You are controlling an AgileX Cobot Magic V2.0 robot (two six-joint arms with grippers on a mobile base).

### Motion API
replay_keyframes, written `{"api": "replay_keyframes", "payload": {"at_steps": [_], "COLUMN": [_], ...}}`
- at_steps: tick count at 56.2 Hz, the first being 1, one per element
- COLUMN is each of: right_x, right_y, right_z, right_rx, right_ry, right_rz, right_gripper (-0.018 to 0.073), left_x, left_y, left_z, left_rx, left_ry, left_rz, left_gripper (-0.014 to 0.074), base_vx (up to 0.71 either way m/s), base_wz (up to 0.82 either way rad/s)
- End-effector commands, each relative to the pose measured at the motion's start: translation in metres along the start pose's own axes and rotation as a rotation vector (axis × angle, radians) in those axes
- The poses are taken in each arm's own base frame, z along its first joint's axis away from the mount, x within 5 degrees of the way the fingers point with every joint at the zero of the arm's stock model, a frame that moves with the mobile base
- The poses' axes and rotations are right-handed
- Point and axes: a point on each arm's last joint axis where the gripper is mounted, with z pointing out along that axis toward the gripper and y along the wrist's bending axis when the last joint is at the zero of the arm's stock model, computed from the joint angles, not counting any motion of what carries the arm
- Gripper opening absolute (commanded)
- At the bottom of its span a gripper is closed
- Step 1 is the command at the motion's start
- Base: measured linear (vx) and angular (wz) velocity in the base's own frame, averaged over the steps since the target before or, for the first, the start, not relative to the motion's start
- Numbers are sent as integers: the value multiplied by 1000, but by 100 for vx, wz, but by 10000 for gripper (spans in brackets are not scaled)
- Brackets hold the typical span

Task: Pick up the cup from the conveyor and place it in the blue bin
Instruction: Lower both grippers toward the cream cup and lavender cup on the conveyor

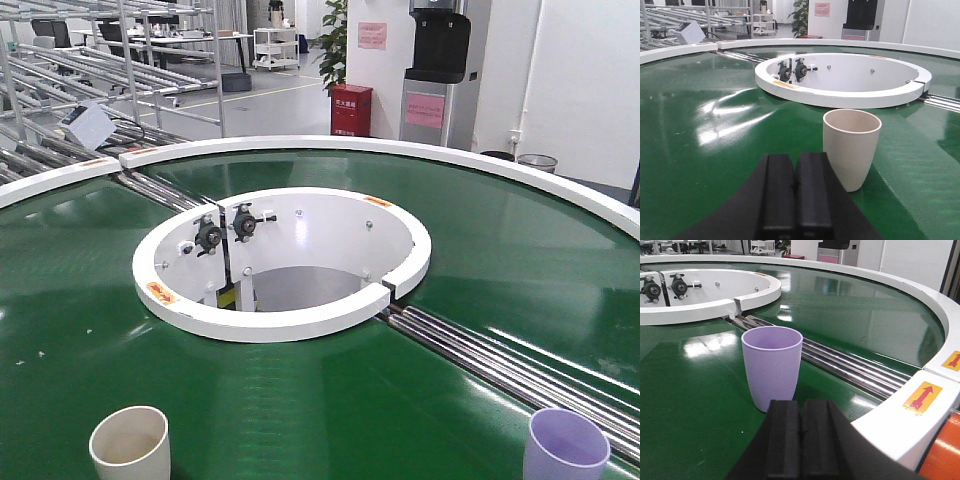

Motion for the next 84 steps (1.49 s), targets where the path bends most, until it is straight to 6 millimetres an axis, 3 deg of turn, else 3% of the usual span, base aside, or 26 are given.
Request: {"api": "replay_keyframes", "payload": {"at_steps": [1,43,67,74,84], "right_x": [-2,-3,-29,-60,-127], "right_y": [1,1,3,2,-1], "right_z": [0,0,-6,-16,-30], "right_rx": [-5,-6,-30,-25,-3], "right_ry": [-72,-87,-368,-408,-292], "right_rz": [-13,-14,11,13,12], "right_gripper": [-9,-9,-9,-9,-9], "left_x": [-4,-8,-31,-56,-131], "left_y": [-1,-2,-7,-8,-12], "left_z": [0,-1,-6,-13,-40], "left_rx": [18,27,84,80,4], "left_ry": [-77,-118,-339,-352,-371], "left_rz": [-14,-14,-55,-79,130], "left_gripper": [0,0,0,0,0], "base_vx": [0,0,0,0,0], "base_wz": [0,0,0,0,0]}}
